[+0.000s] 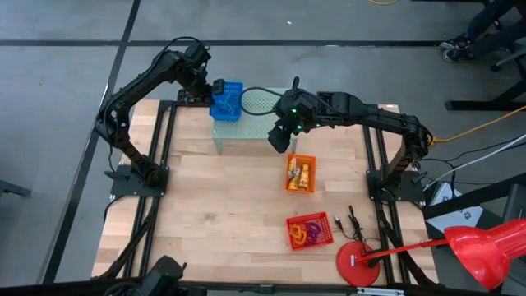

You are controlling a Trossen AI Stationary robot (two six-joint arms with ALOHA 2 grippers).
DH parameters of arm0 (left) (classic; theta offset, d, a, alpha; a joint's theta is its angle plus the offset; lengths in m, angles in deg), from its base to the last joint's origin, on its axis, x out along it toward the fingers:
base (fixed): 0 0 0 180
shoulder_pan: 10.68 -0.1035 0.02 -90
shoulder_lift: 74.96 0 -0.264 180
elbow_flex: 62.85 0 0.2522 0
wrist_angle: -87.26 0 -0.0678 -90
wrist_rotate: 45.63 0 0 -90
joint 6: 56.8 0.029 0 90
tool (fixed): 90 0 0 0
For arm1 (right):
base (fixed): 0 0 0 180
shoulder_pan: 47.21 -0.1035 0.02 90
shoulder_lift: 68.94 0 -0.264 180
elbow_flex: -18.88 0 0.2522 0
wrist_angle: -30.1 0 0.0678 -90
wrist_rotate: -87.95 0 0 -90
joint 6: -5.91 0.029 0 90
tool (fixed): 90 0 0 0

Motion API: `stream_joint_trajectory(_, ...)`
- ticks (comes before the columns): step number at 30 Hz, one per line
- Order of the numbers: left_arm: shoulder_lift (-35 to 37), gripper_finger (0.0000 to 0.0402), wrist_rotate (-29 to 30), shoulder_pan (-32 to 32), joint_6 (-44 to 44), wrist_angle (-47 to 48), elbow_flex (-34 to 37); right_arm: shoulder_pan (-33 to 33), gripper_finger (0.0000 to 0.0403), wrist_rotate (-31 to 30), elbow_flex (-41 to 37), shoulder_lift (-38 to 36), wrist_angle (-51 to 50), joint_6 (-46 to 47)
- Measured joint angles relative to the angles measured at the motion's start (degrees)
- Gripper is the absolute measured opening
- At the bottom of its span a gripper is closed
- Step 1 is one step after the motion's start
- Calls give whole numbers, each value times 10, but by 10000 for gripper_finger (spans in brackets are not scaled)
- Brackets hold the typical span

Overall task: Pick & Place Office Desk Supplies
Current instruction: Put the blue bin with rubberbands on the shelf

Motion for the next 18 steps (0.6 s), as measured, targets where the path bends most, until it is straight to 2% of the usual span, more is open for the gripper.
stream_joint_trajectory(18,-31,4,-15,-1,8,-4,0,0,217,0,0,0,0,1)
